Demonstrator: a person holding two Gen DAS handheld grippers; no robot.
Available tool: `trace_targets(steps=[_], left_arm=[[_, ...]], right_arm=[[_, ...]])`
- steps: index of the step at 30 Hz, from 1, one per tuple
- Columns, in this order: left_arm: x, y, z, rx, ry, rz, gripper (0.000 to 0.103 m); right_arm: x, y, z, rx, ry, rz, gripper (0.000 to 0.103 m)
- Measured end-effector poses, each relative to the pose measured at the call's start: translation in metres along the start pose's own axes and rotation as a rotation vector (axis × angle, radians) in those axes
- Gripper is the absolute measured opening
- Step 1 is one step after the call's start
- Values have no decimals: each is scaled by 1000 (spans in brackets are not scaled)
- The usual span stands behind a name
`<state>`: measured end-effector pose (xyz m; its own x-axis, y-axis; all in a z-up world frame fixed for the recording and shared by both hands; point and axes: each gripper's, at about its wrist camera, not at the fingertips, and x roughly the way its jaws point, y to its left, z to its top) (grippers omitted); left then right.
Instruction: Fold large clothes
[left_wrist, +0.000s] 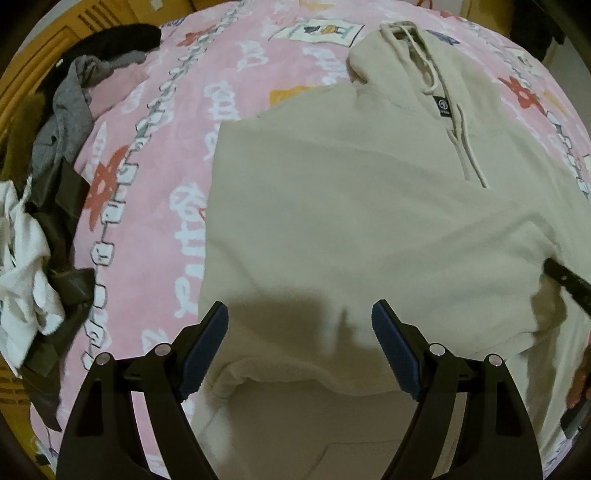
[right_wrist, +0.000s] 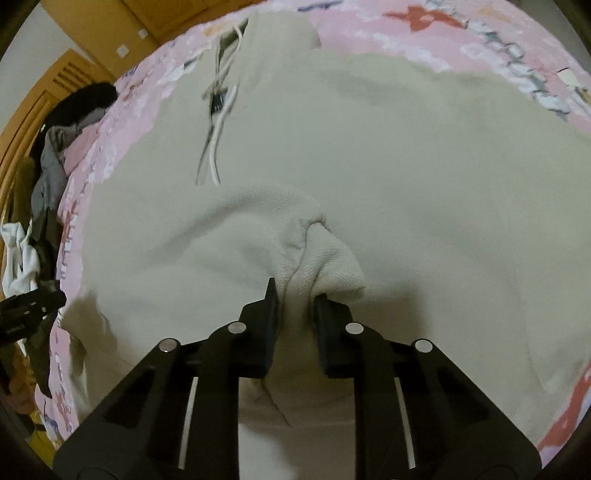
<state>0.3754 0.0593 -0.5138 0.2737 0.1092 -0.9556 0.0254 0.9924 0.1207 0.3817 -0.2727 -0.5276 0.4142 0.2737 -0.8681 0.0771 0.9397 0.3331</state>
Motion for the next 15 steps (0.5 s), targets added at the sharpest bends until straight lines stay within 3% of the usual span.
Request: trace_targets(steps=[7, 10, 13, 15], left_arm=[[-32, 29, 20, -69, -69, 8, 77], [-32, 40, 26, -118, -75, 17, 79], [-19, 43, 29, -149, -50, 11, 79], [-8, 40, 32, -156, -35, -19, 79]], right_arm=[[-86, 9, 14, -15, -145, -42, 16], [-103, -12, 19, 20, -125, -86, 16], [-98, -37, 8, 27, -76, -189, 16], [-88, -52, -4, 62, -35, -210, 16]])
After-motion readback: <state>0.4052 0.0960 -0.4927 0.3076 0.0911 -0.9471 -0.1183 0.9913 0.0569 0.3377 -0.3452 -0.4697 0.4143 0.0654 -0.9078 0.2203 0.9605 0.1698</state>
